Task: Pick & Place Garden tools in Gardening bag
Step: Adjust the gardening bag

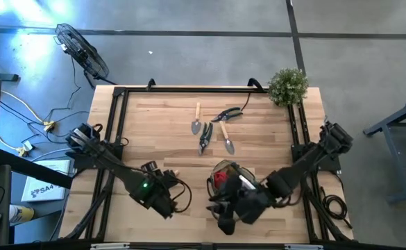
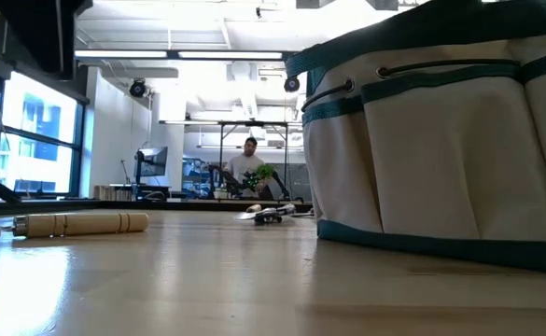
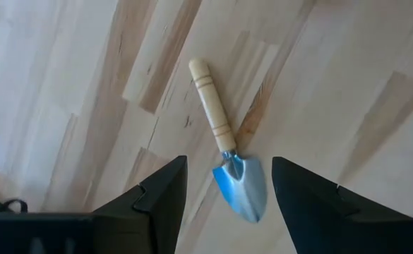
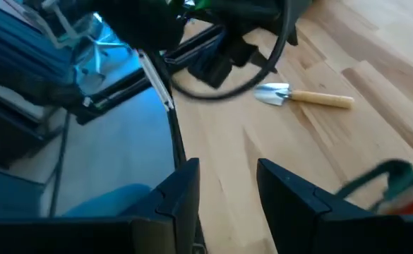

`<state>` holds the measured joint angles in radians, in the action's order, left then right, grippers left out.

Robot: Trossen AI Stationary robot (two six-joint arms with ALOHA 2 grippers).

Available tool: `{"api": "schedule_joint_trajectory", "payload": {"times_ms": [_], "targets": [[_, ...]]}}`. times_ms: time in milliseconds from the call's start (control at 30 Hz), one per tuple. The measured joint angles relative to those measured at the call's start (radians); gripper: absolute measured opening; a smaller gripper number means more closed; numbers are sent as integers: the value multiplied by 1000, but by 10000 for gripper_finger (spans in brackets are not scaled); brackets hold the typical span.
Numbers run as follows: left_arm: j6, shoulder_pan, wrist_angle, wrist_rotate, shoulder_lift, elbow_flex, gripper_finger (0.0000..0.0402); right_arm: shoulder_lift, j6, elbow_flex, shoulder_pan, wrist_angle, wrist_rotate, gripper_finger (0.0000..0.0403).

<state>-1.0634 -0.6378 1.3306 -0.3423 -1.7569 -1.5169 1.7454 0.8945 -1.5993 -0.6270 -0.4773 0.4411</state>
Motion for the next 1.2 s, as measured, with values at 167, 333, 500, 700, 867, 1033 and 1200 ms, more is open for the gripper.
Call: {"api": "schedule_joint_trajectory", "payload": {"times_ms": [167, 333, 500, 700, 867, 1033, 1200], "targets": [[18, -2, -3, -8, 0, 0, 198, 0, -68, 0, -11, 13, -23, 133], [11, -9, -5, -29, 0, 0, 198, 0, -112, 0, -43, 37, -26, 133], [-9, -39, -12, -31, 0, 0, 198, -8, -141, 0, -74, 33, -20, 133], [-19, -78, -82, -45, 0, 0, 198, -75, -123, 0, -92, -128, 44, 133], [-13, -85, -150, -48, 0, 0, 198, -187, 24, 0, -99, -420, 220, 133], [-9, -93, -153, -55, 0, 0, 198, -275, 333, -1, -112, -805, 278, 133], [-14, -96, -154, -116, -1, 0, 198, -270, 591, 18, -156, -1032, 157, 108]]}}
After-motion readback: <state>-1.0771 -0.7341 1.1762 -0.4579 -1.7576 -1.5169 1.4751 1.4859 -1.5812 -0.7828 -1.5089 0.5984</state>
